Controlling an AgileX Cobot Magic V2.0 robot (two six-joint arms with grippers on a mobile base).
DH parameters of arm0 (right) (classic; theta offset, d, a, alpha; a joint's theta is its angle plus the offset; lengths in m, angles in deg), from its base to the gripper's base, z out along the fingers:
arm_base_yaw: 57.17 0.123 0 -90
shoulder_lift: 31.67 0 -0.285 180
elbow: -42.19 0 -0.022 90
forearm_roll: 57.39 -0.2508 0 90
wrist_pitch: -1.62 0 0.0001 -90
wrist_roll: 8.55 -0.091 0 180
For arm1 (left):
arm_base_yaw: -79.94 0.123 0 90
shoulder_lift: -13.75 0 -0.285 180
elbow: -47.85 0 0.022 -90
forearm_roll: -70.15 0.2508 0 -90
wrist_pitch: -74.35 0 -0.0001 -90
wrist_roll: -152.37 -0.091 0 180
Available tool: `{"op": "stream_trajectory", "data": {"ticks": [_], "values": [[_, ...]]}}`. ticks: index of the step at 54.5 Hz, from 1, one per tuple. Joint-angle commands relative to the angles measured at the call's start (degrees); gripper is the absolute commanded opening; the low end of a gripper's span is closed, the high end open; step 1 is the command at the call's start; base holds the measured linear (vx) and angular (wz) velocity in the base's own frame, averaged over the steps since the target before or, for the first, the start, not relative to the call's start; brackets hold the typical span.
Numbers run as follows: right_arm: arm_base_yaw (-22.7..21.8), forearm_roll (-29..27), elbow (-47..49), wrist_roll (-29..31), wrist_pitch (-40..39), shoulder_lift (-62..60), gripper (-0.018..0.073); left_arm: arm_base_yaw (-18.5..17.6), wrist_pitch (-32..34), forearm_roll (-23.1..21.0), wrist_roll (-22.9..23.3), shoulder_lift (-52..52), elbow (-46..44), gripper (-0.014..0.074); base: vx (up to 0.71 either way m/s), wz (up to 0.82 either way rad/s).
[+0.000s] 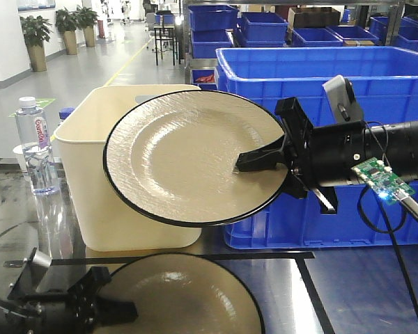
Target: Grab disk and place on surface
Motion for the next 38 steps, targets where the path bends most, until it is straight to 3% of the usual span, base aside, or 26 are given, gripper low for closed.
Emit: {"op": "stream_trajectory", "data": {"ticks": [1, 15, 27, 38], "values": [[-0.2, -7.0, 2.6, 0.8, -2.8, -2.8, -0.0008, -0.2, -2.5, -4.4, 1.2, 2.5, -1.7, 0.0005, 0.00, 0.00], [-0.2, -7.0, 2.6, 0.8, -4.4, -2.8, -0.0008, -0.2, 1.5, -0.5, 1.2, 2.5, -1.7, 0.0099, 0.00, 0.00], [-0.2, -7.0, 2.6, 0.8, -4.5, -2.8, -0.0008, -0.2, 4.0, -0.2, 1.2, 2.5, -1.7, 0.0367, 0.00, 0.00], [-0.2, -6.5, 2.6, 1.2, -4.2, -2.8, -0.0008, 0.7, 3.4, 4.1, 0.6, 2.5, -1.7, 0.0574, 0.00, 0.00]]}}
